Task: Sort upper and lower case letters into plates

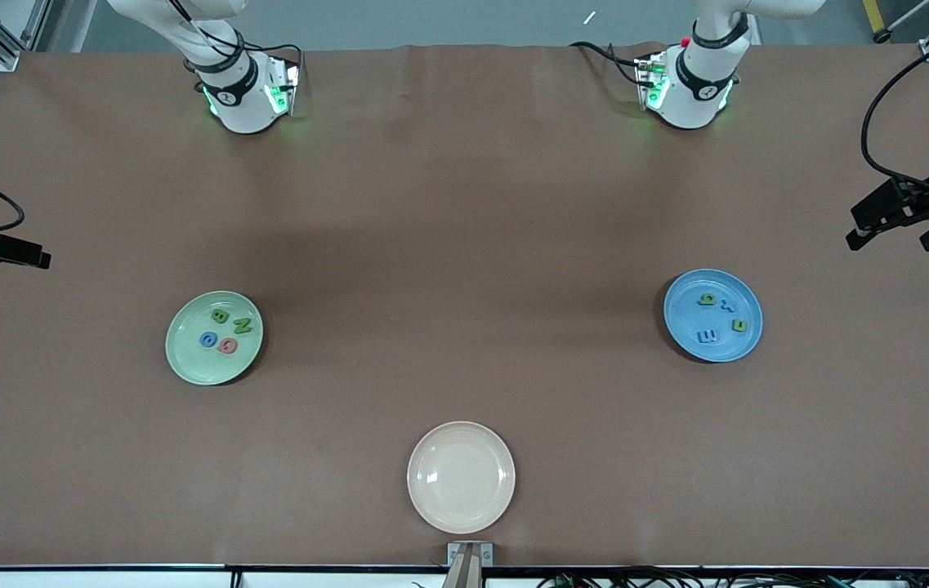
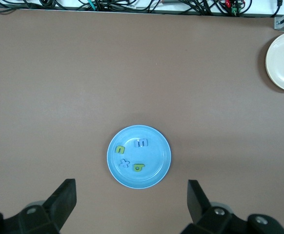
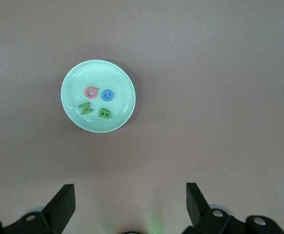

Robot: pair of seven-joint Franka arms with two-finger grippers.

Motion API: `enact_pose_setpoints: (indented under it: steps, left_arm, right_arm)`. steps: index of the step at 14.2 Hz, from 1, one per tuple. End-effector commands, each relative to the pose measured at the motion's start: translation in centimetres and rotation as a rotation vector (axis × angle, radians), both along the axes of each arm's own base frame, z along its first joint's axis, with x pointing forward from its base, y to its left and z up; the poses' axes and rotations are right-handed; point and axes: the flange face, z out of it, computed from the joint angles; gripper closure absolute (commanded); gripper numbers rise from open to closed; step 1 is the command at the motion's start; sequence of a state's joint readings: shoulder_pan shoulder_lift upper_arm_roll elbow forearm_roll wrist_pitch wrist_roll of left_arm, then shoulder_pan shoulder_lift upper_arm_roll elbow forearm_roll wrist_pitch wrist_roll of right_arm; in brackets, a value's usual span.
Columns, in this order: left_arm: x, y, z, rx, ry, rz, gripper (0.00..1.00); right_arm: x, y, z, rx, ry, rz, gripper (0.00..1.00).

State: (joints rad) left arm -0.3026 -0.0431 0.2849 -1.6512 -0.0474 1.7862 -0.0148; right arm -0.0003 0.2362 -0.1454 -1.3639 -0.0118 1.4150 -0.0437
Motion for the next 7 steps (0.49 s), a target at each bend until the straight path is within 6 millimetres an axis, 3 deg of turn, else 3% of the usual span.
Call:
enact_pose_setpoints:
  steps: [1, 5, 7]
  left_arm:
    - [0.2, 0.1, 0.5, -0.002, 0.005, -0.008, 0.0]
    - [0.7, 2.6, -0.4, -0.001, 0.02, 0.023, 0.0]
    - [0.8, 1.6, -0.2, 0.004, 0.011, 0.008, 0.0]
  right_arm:
    - [-1.9, -0.5, 2.0, 0.014, -0.018, -0.009, 0.0]
    - [-2.8, 0.1, 2.9, 0.022, -0.035, 0.004, 0.0]
    - [-3.3, 1.2, 3.5, 0.022, -0.042, 0.023, 0.0]
